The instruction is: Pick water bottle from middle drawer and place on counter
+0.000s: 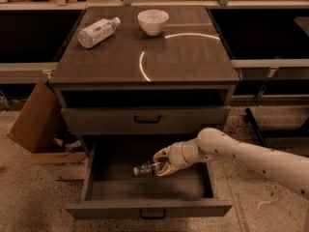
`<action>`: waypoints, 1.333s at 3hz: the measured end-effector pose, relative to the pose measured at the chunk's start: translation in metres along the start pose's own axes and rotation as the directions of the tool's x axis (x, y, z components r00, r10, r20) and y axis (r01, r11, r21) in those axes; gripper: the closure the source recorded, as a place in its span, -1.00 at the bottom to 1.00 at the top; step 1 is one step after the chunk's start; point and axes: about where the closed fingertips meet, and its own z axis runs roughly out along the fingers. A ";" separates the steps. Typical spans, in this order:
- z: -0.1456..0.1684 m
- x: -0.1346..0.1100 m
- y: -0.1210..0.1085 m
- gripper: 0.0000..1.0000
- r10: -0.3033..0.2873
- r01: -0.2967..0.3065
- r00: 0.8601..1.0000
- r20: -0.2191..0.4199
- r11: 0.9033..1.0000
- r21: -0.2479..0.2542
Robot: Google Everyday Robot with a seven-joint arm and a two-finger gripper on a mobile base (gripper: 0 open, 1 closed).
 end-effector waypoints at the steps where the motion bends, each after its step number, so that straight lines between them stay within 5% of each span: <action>1: -0.001 -0.001 -0.002 1.00 0.008 -0.009 0.999 0.031 1.000 0.013; 4: -0.169 -0.041 -0.057 1.00 -0.101 0.100 0.995 -0.003 0.979 0.178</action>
Offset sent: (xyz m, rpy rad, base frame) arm 0.0207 -0.0589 0.1085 0.0594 -0.1146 -0.0329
